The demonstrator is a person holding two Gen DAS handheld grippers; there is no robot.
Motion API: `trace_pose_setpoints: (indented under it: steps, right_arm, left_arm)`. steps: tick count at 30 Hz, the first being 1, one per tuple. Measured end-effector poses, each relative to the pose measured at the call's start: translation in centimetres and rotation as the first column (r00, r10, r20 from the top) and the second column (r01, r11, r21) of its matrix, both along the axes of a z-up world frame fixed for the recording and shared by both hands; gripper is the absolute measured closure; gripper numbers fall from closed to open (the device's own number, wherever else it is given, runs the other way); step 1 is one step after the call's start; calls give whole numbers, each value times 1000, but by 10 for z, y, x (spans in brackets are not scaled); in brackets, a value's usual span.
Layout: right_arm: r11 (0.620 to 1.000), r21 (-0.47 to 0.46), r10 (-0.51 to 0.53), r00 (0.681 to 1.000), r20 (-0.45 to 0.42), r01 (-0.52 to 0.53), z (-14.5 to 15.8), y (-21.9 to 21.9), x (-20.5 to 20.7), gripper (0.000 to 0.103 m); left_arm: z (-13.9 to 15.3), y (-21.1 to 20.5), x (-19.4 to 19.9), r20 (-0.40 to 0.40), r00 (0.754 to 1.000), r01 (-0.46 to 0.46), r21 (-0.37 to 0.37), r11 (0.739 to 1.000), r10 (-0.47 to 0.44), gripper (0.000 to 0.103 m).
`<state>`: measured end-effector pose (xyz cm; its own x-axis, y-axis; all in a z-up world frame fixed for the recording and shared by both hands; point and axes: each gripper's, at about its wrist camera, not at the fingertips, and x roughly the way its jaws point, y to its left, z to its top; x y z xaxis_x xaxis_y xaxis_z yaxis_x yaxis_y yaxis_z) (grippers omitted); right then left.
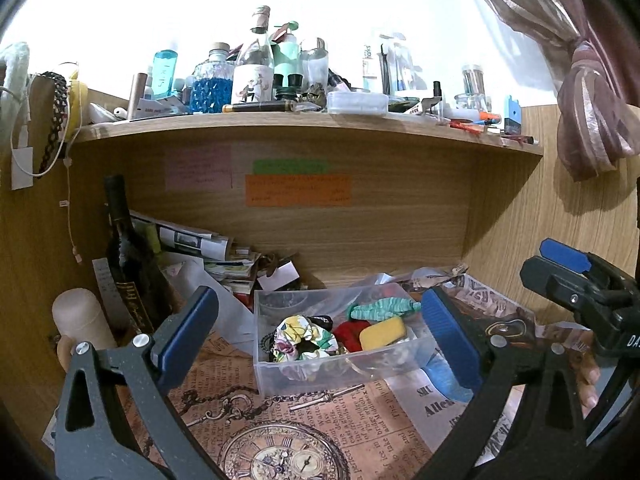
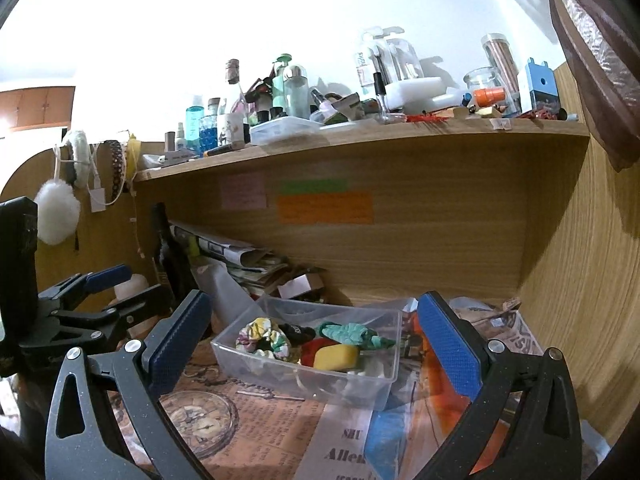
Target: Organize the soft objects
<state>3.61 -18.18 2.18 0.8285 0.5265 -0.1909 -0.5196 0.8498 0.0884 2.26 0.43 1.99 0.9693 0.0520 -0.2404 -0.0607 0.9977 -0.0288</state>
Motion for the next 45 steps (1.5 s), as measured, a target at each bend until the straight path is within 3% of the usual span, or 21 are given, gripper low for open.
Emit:
trace_pose_setpoints:
  steps: [45]
  right_arm:
    - [1000, -17, 14, 999, -34, -15, -10, 13, 1, 0]
  left_arm:
    - [-1, 1, 1, -5, 1000, 18, -19, 1000, -18, 0]
